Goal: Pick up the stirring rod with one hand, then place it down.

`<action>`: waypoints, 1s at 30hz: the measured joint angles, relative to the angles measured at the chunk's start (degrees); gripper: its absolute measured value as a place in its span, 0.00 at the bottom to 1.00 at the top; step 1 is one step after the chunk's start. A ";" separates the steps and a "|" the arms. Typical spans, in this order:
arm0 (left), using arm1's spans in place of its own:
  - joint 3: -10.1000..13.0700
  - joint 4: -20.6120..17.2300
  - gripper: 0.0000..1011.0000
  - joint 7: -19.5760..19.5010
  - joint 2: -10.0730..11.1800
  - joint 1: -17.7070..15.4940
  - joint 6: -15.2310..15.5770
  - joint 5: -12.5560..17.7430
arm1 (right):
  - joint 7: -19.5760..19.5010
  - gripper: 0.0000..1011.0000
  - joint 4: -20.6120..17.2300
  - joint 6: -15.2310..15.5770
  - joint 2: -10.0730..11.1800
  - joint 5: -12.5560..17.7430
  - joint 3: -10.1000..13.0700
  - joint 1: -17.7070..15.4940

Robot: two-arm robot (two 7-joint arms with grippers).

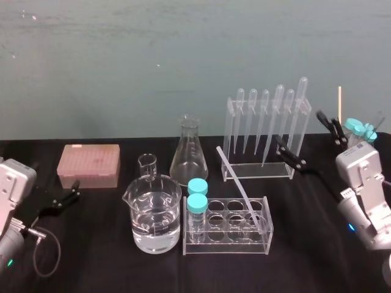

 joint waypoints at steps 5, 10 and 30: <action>0.00 0.00 0.99 0.00 0.00 0.00 0.00 0.00 | 2.04 0.99 -2.49 -7.00 -0.34 -3.89 -1.92 1.39; 0.00 0.00 0.99 0.00 0.00 0.00 0.00 0.00 | 7.86 0.99 -2.94 -9.07 -0.84 -0.91 -3.66 2.61; 0.00 0.00 0.99 0.00 0.00 0.00 0.00 0.00 | 29.53 0.99 4.18 13.36 -4.81 25.56 -4.36 8.31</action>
